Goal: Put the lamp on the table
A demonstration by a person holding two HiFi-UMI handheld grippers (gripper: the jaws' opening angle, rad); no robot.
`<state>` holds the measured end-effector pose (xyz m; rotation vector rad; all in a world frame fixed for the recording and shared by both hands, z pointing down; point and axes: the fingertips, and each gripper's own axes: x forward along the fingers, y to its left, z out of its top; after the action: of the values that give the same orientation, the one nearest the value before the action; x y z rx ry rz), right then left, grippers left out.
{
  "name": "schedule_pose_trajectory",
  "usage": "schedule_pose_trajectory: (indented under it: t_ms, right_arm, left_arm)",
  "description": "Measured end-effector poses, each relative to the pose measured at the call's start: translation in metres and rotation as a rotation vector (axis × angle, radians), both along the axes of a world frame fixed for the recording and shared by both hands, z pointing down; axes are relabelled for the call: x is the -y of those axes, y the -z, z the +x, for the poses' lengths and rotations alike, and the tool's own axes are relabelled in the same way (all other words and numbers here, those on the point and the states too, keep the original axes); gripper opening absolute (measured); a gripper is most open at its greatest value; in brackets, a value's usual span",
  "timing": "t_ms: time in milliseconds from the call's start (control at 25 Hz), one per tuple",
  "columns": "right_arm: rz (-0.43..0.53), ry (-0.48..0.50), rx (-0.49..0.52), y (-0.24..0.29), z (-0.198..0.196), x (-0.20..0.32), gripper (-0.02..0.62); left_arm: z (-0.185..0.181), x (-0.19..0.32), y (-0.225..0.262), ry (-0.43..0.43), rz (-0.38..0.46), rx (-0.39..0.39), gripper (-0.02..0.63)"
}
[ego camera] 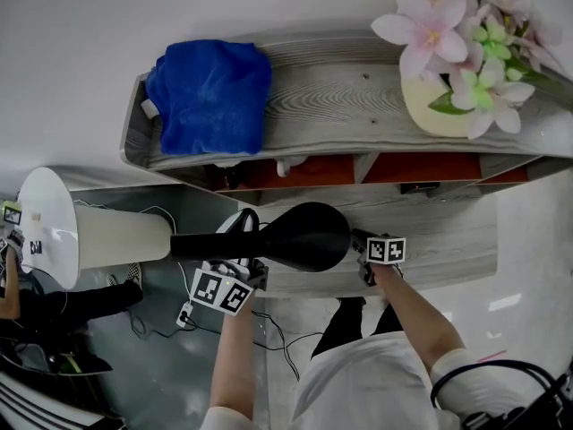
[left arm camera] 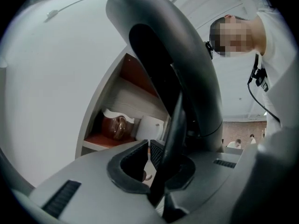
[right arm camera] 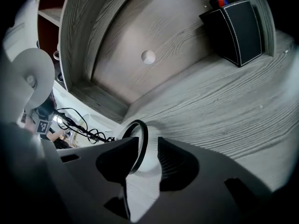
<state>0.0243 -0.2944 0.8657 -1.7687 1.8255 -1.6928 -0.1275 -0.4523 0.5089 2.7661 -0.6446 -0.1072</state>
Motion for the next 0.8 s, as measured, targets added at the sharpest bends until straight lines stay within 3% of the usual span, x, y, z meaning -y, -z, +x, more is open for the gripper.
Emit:
schedule_pose_trajectory:
  t_ms: [800]
  right_arm:
    - [0.070,0.086,0.070,0.034,-0.010,-0.031,0.123]
  left_arm:
    - [0.033,-0.034,-0.003,-0.012,0.071,0.076,0.020]
